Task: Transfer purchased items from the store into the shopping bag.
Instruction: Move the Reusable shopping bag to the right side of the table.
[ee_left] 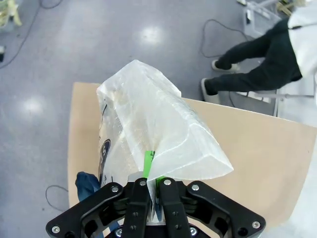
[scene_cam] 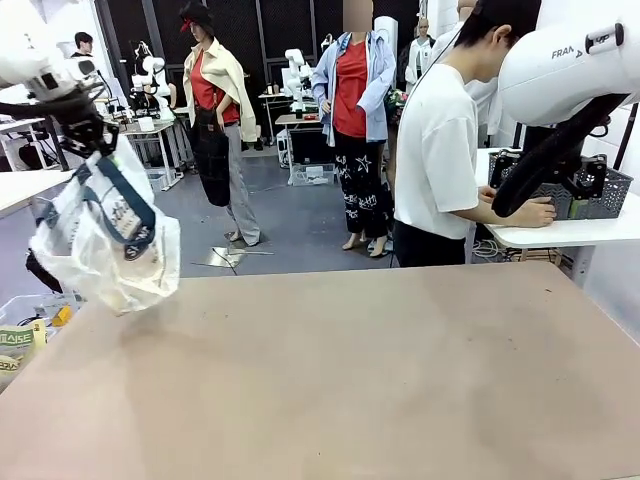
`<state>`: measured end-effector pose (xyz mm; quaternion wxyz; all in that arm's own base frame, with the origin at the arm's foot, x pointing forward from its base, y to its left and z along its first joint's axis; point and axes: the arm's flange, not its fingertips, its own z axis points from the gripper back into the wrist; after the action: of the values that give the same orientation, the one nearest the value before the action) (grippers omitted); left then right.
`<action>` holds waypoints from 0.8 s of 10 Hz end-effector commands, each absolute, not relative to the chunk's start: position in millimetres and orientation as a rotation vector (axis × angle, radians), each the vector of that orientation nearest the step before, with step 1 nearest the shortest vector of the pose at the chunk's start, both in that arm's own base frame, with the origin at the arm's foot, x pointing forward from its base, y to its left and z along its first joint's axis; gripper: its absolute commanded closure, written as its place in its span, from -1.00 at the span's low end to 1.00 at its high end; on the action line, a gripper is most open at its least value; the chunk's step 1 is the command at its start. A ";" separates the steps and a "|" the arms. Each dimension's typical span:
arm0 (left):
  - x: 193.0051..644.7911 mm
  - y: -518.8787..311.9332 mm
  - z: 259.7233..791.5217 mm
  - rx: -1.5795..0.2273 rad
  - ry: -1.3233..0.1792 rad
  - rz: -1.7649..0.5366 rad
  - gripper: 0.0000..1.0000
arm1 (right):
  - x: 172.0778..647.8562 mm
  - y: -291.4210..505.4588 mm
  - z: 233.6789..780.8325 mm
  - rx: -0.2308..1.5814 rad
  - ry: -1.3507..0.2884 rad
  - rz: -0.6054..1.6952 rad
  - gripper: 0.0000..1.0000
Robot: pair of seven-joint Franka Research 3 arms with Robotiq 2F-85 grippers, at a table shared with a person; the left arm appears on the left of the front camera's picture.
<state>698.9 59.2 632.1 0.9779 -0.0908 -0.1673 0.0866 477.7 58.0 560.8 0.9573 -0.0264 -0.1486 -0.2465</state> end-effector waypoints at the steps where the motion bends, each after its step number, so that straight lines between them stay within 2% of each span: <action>1: 670.0 67.6 639.5 -0.095 -0.280 0.279 1.00 | 475.0 58.9 558.9 -0.070 -0.303 -0.508 -1.00; 3: 639.9 77.9 630.4 0.021 -0.242 0.333 1.00 | 475.0 58.9 558.9 -0.070 -0.303 -0.508 -1.00; 5: 636.9 82.0 617.1 0.026 -0.165 0.379 1.00 | 475.0 58.9 558.9 -0.070 -0.303 -0.508 -1.00; 6: 635.3 76.1 610.9 0.048 -0.137 0.325 1.00 | 475.0 58.9 558.9 -0.070 -0.303 -0.508 -1.00; 7: 631.4 70.2 609.1 0.068 -0.115 0.288 0.89 | 475.0 58.9 558.9 -0.070 -0.303 -0.508 -1.00; 8: 629.5 66.0 610.3 0.071 -0.124 0.280 0.55 | 475.0 58.9 558.9 -0.070 -0.303 -0.508 -1.00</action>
<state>639.9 70.4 596.4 0.9867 0.0200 -0.0536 0.1521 477.7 58.1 560.8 0.9573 -0.0265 -0.1486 -0.2464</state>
